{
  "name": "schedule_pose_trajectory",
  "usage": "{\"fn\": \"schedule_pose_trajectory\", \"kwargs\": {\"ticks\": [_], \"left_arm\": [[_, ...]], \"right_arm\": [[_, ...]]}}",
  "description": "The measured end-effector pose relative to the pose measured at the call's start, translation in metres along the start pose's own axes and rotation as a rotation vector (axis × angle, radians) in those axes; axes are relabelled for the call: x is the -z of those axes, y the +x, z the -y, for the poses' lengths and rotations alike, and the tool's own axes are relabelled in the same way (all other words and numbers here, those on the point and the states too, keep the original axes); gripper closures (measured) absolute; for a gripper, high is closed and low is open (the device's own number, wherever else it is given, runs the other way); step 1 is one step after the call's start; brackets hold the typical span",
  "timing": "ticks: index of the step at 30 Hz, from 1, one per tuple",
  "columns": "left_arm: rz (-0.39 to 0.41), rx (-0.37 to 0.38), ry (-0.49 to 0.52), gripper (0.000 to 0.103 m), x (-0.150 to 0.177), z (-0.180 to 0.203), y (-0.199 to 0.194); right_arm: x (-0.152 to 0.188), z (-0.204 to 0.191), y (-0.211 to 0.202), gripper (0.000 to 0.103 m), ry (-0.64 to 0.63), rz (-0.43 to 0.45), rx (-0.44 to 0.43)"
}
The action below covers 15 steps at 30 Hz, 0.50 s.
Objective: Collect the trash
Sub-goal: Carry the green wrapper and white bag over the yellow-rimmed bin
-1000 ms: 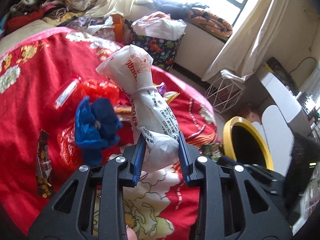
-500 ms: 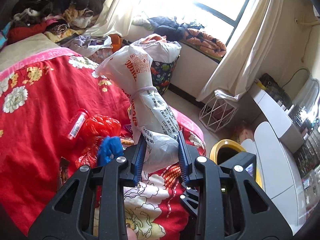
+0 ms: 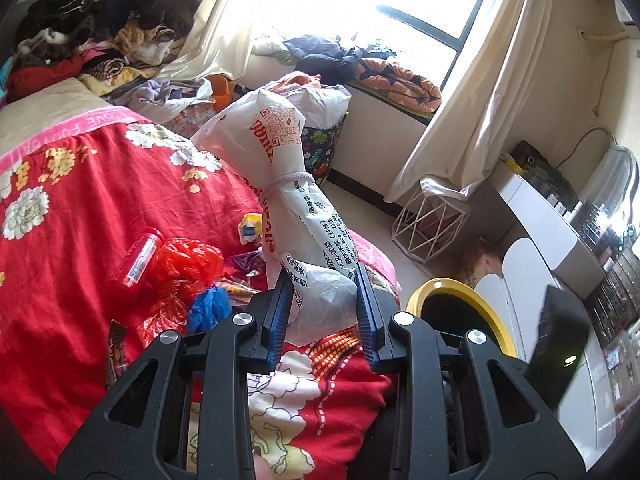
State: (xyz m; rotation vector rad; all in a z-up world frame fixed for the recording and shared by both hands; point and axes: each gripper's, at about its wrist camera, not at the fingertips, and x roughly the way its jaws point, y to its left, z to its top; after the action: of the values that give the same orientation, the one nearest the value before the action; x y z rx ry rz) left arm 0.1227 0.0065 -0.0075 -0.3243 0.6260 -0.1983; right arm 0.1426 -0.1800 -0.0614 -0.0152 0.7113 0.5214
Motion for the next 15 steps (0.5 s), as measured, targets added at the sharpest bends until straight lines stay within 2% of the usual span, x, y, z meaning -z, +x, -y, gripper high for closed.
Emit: {"fn": "schedule_pose_trajectory", "kwargs": {"ticks": [5, 15], "left_arm": [[0.003, 0.016, 0.024, 0.079, 0.0, 0.011, -0.001], [-0.006, 0.055, 0.084, 0.079, 0.006, 0.043, 0.0]], "right_arm": [[-0.01, 0.008, -0.028, 0.102, 0.073, 0.054, -0.038], [-0.011, 0.047, -0.071, 0.102, 0.166, 0.137, -0.021]]}}
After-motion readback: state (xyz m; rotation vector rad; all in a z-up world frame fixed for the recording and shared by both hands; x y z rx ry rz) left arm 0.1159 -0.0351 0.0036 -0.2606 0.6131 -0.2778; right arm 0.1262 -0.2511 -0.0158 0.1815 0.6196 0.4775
